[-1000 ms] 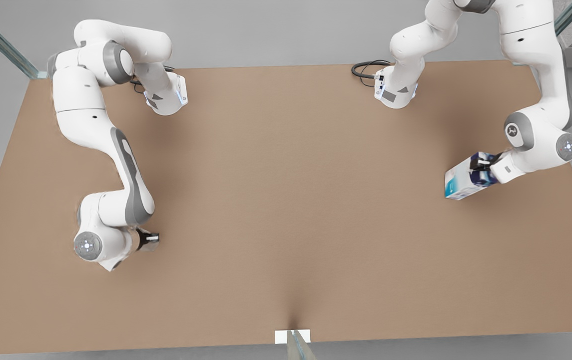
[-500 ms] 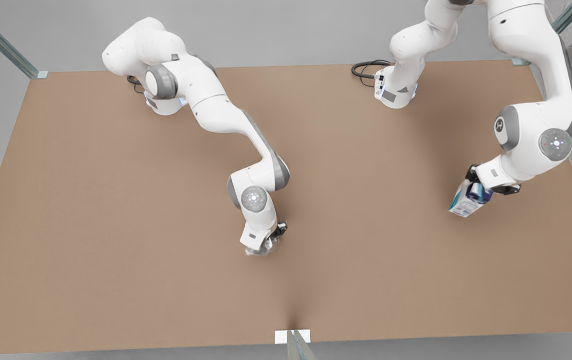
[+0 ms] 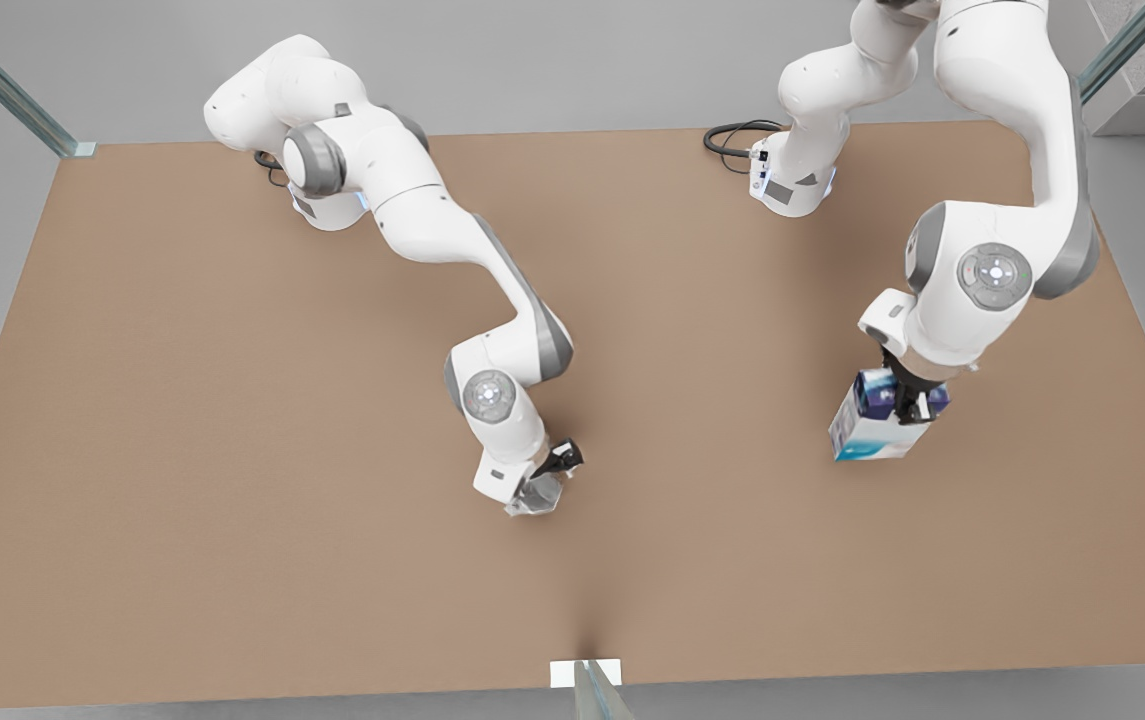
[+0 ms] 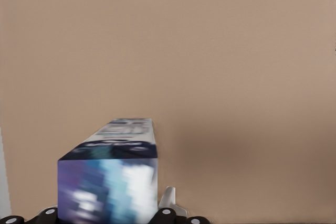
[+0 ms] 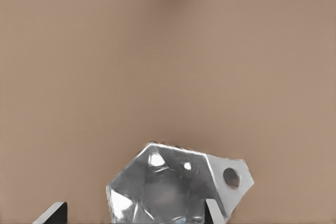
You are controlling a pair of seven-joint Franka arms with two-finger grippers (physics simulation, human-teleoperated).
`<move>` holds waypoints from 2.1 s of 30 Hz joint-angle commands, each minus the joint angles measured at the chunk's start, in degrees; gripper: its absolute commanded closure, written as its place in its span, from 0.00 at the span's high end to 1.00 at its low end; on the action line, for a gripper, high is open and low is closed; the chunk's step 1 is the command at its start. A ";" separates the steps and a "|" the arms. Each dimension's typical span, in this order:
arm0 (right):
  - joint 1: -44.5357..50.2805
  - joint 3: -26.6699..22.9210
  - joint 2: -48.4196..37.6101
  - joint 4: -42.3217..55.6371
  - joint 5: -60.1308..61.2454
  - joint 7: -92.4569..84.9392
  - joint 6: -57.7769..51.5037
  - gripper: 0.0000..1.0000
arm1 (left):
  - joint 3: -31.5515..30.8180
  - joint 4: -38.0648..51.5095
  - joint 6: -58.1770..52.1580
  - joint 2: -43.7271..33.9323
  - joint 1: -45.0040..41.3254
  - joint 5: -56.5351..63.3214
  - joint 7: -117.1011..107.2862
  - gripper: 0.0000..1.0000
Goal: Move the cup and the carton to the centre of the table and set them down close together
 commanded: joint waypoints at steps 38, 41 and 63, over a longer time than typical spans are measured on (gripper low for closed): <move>-44.63 33.33 -47.12 -27.26 -41.72 -5.66 -26.78 1.00 | 3.63 30.37 -7.69 29.48 -46.60 -4.16 -49.51 0.48; -44.63 33.33 -47.12 -27.26 -41.72 -5.66 -26.78 1.00 | 3.89 30.28 -7.43 30.27 -47.30 -3.72 -47.57 0.48; -44.63 33.33 -47.12 -27.26 -41.80 -5.66 -26.70 1.00 | 5.21 29.58 -4.88 33.79 -49.85 -3.63 -49.94 0.99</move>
